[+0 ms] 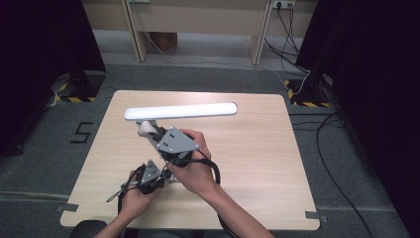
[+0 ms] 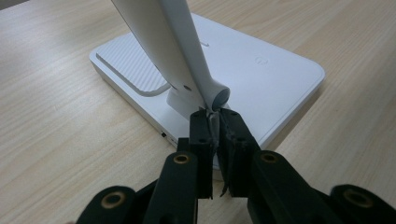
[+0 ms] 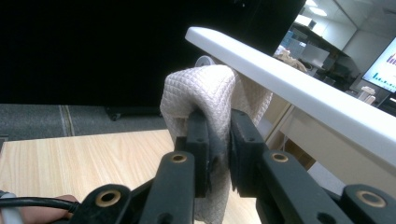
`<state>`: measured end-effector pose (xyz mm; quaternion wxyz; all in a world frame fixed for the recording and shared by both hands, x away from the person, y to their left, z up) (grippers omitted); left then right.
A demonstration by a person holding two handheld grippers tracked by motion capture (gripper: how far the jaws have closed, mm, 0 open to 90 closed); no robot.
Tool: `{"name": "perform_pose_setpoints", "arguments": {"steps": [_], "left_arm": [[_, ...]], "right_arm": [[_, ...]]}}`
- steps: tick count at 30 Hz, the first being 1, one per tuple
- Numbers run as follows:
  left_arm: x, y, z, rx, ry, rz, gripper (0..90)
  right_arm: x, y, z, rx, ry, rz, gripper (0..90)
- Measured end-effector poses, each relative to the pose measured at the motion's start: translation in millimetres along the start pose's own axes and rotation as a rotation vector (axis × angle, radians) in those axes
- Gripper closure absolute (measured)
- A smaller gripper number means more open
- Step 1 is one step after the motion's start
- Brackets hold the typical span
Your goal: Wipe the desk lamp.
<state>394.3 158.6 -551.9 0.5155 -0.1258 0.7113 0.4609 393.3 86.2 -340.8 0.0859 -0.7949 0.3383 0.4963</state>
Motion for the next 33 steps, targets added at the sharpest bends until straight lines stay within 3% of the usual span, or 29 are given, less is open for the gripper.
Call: {"name": "perform_pose_setpoints", "arguments": {"steps": [14,33], "left_arm": [[0.2,0.1,-0.3,-0.002,-0.011,0.000,83.4],[0.3,0.4,-0.1,-0.006,-0.015,-0.003,83.2]], "right_arm": [[12.3,-6.7,6.8,-0.032,0.019,0.047,80.9],[37.2,-13.1,14.9,-0.081,-0.011,0.113,81.0]]}}
Point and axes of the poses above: each handheld gripper's, and its own axes: y roughly backward along the jaws, x roughly out of its underside, z roughly to its left, the point moved 7 cm from there along -y, roughly forward along the jaws, and after that the axes turned 8 degrees about y, right-handed, at the moved point
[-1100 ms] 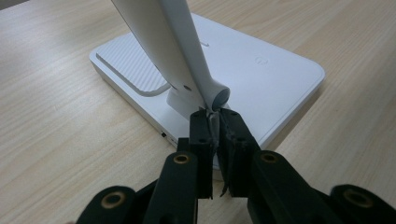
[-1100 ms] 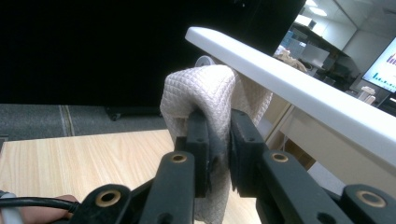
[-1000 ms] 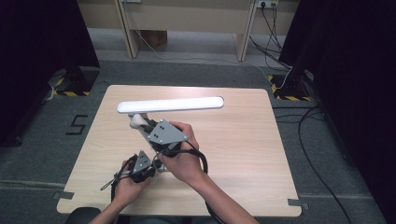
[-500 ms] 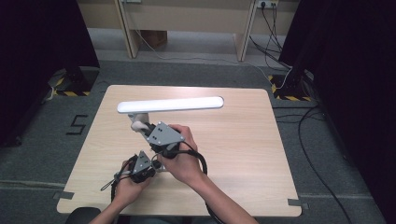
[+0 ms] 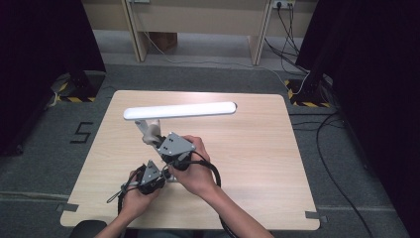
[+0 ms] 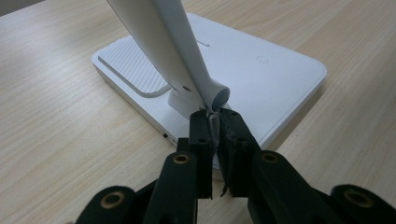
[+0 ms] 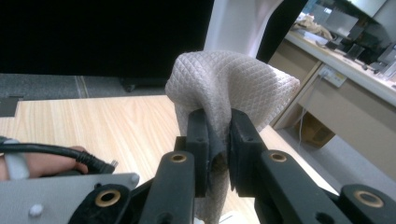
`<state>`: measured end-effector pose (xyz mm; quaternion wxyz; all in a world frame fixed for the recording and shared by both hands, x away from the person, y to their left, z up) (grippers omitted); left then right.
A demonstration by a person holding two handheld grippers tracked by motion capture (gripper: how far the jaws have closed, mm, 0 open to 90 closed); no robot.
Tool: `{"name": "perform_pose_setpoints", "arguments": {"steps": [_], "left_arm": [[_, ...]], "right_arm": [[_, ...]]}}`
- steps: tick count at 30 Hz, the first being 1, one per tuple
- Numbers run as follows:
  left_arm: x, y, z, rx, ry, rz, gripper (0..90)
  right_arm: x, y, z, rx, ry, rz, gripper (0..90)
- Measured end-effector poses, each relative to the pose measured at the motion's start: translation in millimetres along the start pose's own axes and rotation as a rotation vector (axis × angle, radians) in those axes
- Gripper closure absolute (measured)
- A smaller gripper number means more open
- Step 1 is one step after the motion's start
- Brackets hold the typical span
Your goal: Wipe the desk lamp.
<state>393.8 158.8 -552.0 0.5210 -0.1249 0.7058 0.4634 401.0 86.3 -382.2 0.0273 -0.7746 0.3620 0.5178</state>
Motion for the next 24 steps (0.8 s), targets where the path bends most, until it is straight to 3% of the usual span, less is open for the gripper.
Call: {"name": "perform_pose_setpoints", "arguments": {"steps": [24], "left_arm": [[0.0,-0.2,-0.2,-0.006,-0.015,0.000,83.0]], "right_arm": [[43.4,-5.4,11.2,-0.072,-0.037,0.103,80.9]]}}
Point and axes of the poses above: each handheld gripper's, and its own axes: y roughly backward along the jaws, x roughly out of its underside, z roughly to its left, the point moved 7 cm from there along -y, roughly forward along the jaws, and after that the axes turned 8 degrees about y, right-handed, at the moved point
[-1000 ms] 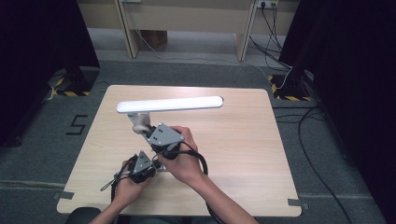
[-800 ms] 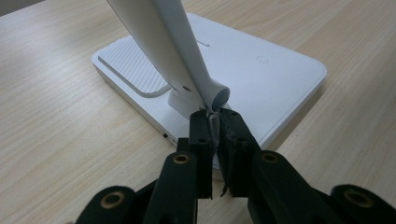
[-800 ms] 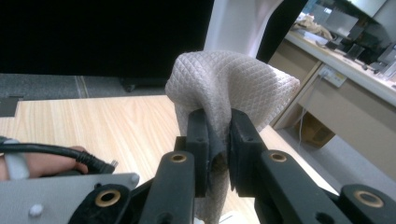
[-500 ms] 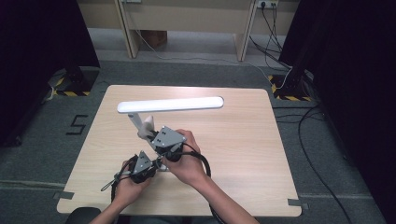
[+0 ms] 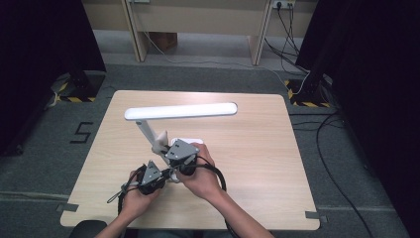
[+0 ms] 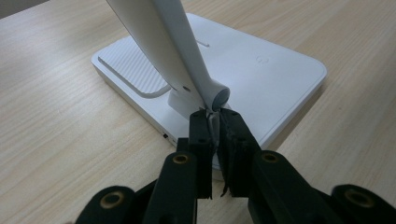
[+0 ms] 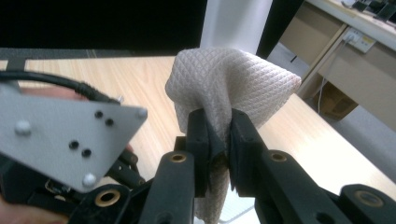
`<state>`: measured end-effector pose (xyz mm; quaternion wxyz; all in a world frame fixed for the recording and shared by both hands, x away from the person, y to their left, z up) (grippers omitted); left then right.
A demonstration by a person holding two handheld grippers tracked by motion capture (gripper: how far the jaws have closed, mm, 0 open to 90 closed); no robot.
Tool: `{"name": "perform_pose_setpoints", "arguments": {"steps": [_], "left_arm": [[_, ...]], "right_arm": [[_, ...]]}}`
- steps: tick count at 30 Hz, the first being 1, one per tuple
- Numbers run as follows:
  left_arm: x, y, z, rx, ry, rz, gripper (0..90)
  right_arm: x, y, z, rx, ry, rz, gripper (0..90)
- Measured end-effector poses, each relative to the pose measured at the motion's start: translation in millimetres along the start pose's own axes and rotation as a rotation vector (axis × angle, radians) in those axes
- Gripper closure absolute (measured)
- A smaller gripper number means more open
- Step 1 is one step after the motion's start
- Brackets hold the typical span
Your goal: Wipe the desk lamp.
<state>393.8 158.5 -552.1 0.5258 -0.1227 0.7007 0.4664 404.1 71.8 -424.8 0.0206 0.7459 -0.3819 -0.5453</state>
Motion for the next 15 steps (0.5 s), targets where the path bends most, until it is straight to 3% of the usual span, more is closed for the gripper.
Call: {"name": "perform_pose_setpoints", "arguments": {"steps": [15], "left_arm": [[0.1,-0.2,-0.9,-0.002,0.002,-0.002,82.9]], "right_arm": [[34.2,-11.3,6.4,-0.025,-0.038,0.074,80.8]]}}
Point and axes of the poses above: each handheld gripper's, and its own axes: y roughly backward along the jaws, x roughly out of its underside, z roughly to its left, the point moved 7 cm from there along -y, roughly forward along the jaws, and after that the axes turned 8 degrees about y, right-handed, at the moved point
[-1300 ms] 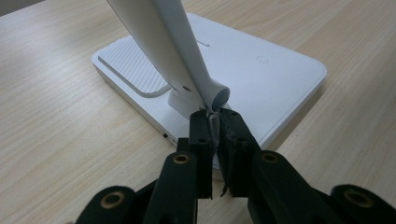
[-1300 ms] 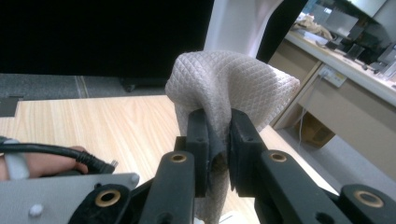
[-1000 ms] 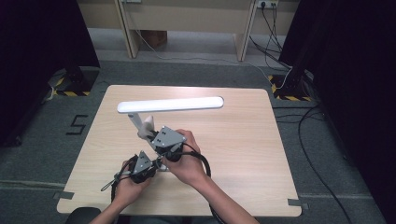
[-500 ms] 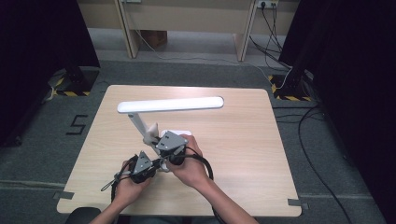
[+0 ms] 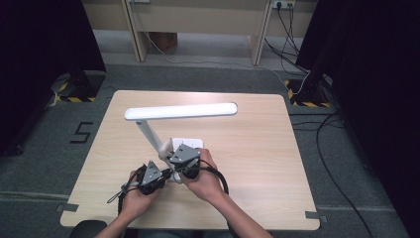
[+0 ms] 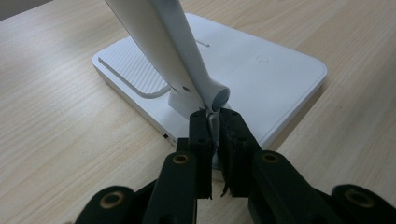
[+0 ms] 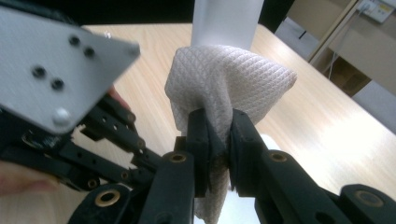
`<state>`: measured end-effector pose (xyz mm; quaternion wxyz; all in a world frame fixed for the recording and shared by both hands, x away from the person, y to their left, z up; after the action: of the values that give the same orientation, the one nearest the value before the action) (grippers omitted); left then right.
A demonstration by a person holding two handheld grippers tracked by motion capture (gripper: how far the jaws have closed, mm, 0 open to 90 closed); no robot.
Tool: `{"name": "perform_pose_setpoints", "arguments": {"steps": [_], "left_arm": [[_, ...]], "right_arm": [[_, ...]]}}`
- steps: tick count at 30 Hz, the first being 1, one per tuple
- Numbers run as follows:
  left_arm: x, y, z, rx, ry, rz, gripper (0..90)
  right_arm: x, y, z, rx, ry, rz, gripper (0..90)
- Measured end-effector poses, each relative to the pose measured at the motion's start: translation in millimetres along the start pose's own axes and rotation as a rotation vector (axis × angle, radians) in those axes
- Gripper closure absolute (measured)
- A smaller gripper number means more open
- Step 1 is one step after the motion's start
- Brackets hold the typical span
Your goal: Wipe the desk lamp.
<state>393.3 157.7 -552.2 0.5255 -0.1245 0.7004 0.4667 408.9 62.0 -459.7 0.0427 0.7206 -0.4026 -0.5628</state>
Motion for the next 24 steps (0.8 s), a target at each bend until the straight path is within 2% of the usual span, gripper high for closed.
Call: {"name": "perform_pose_setpoints", "arguments": {"steps": [8,9,24], "left_arm": [[0.0,0.0,-0.1,0.000,-0.002,0.000,82.7],[0.0,0.0,-0.2,0.001,-0.002,0.001,82.7],[-0.1,-0.1,-0.3,-0.004,-0.005,-0.001,82.4]], "right_arm": [[16.9,-8.9,2.7,-0.018,-0.017,0.039,80.8],[22.6,-11.3,4.9,-0.021,-0.031,0.059,80.8],[50.2,-23.2,8.8,-0.040,-0.043,0.133,80.8]]}}
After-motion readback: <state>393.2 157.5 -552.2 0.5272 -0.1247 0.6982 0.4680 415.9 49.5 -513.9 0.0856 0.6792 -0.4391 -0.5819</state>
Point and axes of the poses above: each handheld gripper's, and its own axes: y roughly backward along the jaws, x roughly out of its underside, z roughly to its left, the point moved 7 cm from there along -y, roughly forward along the jaws, and after that the axes turned 8 degrees about y, right-handed, at the moved point
